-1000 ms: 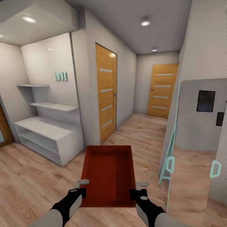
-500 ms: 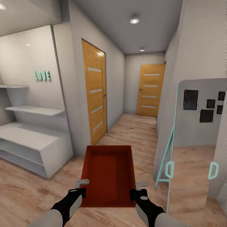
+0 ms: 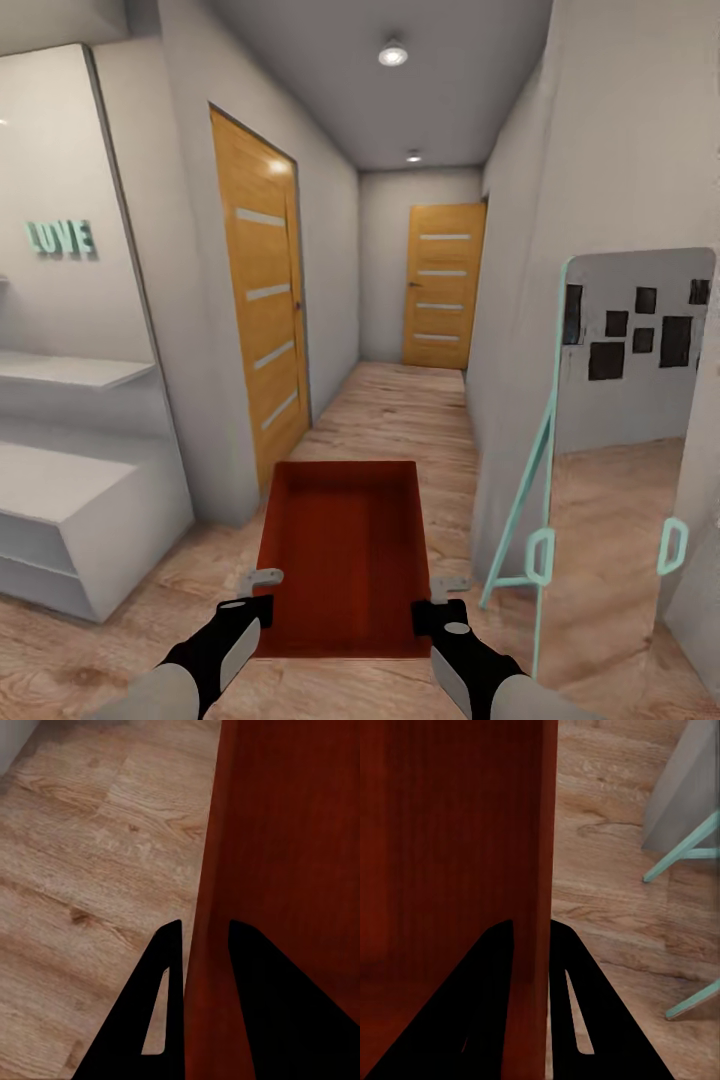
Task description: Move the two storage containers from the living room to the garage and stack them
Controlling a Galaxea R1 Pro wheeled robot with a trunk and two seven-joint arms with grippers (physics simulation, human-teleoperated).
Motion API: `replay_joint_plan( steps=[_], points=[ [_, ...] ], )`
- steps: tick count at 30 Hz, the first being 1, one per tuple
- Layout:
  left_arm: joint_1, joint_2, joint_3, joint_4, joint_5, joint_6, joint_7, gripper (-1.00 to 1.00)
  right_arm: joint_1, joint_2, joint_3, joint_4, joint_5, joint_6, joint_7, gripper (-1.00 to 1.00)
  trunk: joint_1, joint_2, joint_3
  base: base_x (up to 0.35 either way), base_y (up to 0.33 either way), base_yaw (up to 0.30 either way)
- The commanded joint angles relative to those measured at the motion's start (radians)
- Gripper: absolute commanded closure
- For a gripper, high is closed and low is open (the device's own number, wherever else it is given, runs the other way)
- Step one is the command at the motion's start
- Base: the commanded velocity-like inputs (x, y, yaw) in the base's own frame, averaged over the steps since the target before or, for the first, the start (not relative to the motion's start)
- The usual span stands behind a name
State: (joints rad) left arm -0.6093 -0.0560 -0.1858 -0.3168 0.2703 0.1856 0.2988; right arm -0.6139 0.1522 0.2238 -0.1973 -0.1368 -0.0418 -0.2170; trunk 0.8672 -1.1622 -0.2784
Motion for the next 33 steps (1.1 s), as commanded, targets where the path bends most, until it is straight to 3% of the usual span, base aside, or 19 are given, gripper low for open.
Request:
replay_joint_plan(
  steps=[1, 10, 33],
  points=[
    [0.000, 0.053, 0.019, -0.004, -0.008, 0.008, 0.011, 1.00, -0.001, 0.000, -0.026, -0.001, -0.006, -0.004, -0.005, 1.00, 0.001, -0.001, -0.001, 0.312, 0.193, -0.243],
    [-0.001, 0.053, 0.019, -0.004, -0.008, 0.008, 0.011, 1.00, -0.001, 0.000, -0.026, -0.001, -0.006, -0.004, -0.005, 1.00, 0.001, -0.001, -0.001, 0.312, 0.193, -0.209],
    [-0.001, 0.053, 0.019, -0.005, -0.008, 0.008, 0.011, 1.00, -0.001, 0.000, -0.026, -0.001, -0.006, -0.005, -0.004, 1.00, 0.001, -0.001, -0.001, 0.312, 0.192, -0.009]
  ],
)
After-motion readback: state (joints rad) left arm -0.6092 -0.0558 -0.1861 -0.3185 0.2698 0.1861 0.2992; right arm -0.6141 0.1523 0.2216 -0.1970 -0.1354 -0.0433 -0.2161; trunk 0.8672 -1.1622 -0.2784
